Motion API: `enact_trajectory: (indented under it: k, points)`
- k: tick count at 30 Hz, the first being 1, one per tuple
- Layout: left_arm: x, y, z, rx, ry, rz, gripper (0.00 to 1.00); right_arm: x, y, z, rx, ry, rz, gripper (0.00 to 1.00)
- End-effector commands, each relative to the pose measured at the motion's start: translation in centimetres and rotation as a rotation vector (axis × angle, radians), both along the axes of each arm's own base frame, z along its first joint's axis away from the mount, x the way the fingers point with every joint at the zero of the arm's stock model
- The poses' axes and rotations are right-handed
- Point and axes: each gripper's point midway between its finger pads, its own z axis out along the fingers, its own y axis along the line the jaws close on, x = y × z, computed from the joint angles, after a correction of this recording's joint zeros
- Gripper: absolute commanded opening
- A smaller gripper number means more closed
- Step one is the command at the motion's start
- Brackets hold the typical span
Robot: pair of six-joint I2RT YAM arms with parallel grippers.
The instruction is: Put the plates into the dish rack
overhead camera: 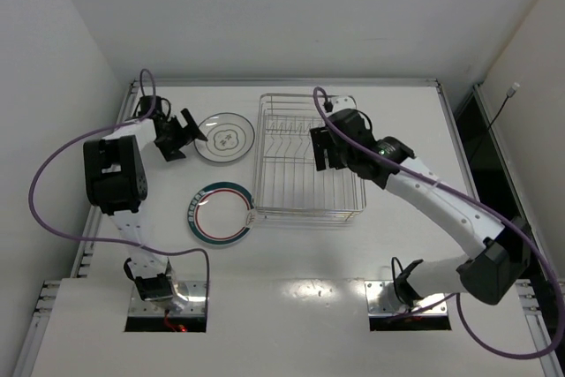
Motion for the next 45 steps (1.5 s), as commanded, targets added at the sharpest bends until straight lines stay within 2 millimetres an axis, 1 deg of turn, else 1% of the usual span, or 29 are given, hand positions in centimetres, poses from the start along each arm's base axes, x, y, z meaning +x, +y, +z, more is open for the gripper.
enact_trajectory:
  k: [1, 2, 3, 4, 6, 7, 10, 12, 15, 16, 18, 19, 21, 22, 24, 25, 27, 28, 29, 32, 34, 35, 37, 40, 41, 42, 43, 44, 45]
  points:
    - [0.2, -2.5, -0.6, -0.181, -0.017, -0.066, 1.00, -0.9, 1.5, -0.1, 0.091, -0.003, 0.084, 0.73]
    - [0.4, -2.8, -0.2, -0.202, -0.035, -0.083, 1.00, -1.3, 1.5, -0.4, 0.104, 0.007, 0.089, 0.73]
    - [0.0, -2.9, -1.1, -0.207, -0.013, -0.081, 1.00, -1.8, 1.1, -1.3, 0.092, 0.024, 0.088, 0.73]
    - [0.0, -2.9, -1.5, -0.209, -0.004, -0.080, 1.00, -2.1, 1.1, -1.0, 0.108, 0.014, 0.097, 0.74]
    - [0.0, -2.7, -1.6, -0.196, -0.002, -0.072, 1.00, -2.8, 0.8, -1.8, 0.112, 0.031, 0.097, 0.74]
    - [0.0, -2.7, -1.6, -0.196, -0.002, -0.072, 1.00, -3.1, 0.6, -1.5, 0.114, 0.028, 0.097, 0.74]
    - [-0.2, -2.7, -2.5, -0.200, 0.017, -0.070, 1.00, -3.7, 0.3, -2.1, 0.108, 0.047, 0.103, 0.74]
    - [0.1, -3.6, -2.2, -0.248, -0.007, -0.104, 1.00, -4.1, 0.0, -1.9, 0.111, 0.042, 0.103, 0.74]
    - [0.0, -4.4, -2.6, -0.301, -0.019, -0.128, 0.94, -4.3, -0.4, -2.4, 0.096, 0.053, 0.095, 0.74]
    - [-0.1, -4.8, -2.4, -0.323, -0.022, -0.142, 0.83, -4.5, -0.5, -2.5, 0.097, 0.064, 0.089, 0.74]
    - [0.2, -4.7, -2.2, -0.318, -0.040, -0.145, 0.72, -4.6, -0.5, -2.3, 0.102, 0.056, 0.089, 0.74]
    - [0.2, -4.9, -2.1, -0.327, -0.041, -0.151, 0.62, -4.6, -0.5, -2.2, 0.102, 0.056, 0.089, 0.74]
    - [-0.1, -4.9, -2.4, -0.329, -0.032, -0.149, 0.49, -4.7, -0.6, -2.4, 0.097, 0.064, 0.089, 0.74]
    - [0.0, -4.7, -2.0, -0.318, -0.043, -0.145, 0.37, -4.7, -0.6, -2.4, 0.097, 0.064, 0.089, 0.74]
    - [0.2, -4.4, -1.8, -0.294, -0.050, -0.133, 0.28, -4.9, -0.8, -2.3, 0.096, 0.065, 0.089, 0.74]
    - [0.1, -4.1, -1.8, -0.275, -0.041, -0.118, 0.18, -4.9, -0.8, -2.3, 0.096, 0.065, 0.089, 0.74]
    - [0.1, -3.8, -1.6, -0.257, -0.040, -0.106, 0.08, -5.1, -0.9, -2.4, 0.090, 0.072, 0.088, 0.74]
    - [0.3, -3.6, -1.0, -0.243, -0.055, -0.102, 0.01, -5.1, -0.9, -2.4, 0.090, 0.073, 0.088, 0.74]
    - [0.3, -3.3, -0.8, -0.224, -0.052, -0.089, 0.00, -5.1, -0.9, -2.4, 0.090, 0.073, 0.088, 0.74]
    - [1.0, -2.8, 1.8, -0.188, -0.123, -0.083, 0.00, -5.1, -0.9, -2.4, 0.090, 0.073, 0.088, 0.74]
    - [0.9, -1.7, 3.1, -0.177, -0.165, -0.064, 0.00, -5.0, -0.8, -2.0, 0.103, 0.067, 0.082, 0.74]
    - [1.3, -1.9, 4.4, -0.180, -0.220, -0.082, 0.00, -5.0, -0.6, -2.1, 0.108, 0.071, 0.088, 0.74]
    - [0.8, -1.5, 7.1, -0.204, -0.304, -0.077, 0.00, -5.2, -0.8, -2.2, 0.102, 0.080, 0.087, 0.74]
    - [0.9, -2.9, 12.3, -0.298, -0.516, -0.152, 0.00, -5.2, -0.5, -1.6, 0.114, 0.076, 0.096, 0.74]
    - [0.1, -3.6, 12.5, -0.345, -0.502, -0.169, 0.00, -5.2, -0.5, -1.6, 0.114, 0.076, 0.096, 0.74]
    - [0.0, -4.6, 14.1, -0.390, -0.583, -0.244, 0.00, -5.1, -0.4, -1.2, 0.120, 0.068, 0.096, 0.74]
    - [-0.6, -5.2, 14.5, -0.428, -0.604, -0.266, 0.00, -5.1, -0.4, -1.2, 0.120, 0.068, 0.097, 0.74]
    - [-0.5, -5.5, 15.8, -0.457, -0.656, -0.284, 0.00, -5.0, -0.2, -0.9, 0.130, 0.065, 0.104, 0.74]
    - [-0.9, -5.9, 16.2, -0.479, -0.669, -0.308, 0.00, -5.0, -0.2, -0.9, 0.123, 0.063, 0.110, 0.74]
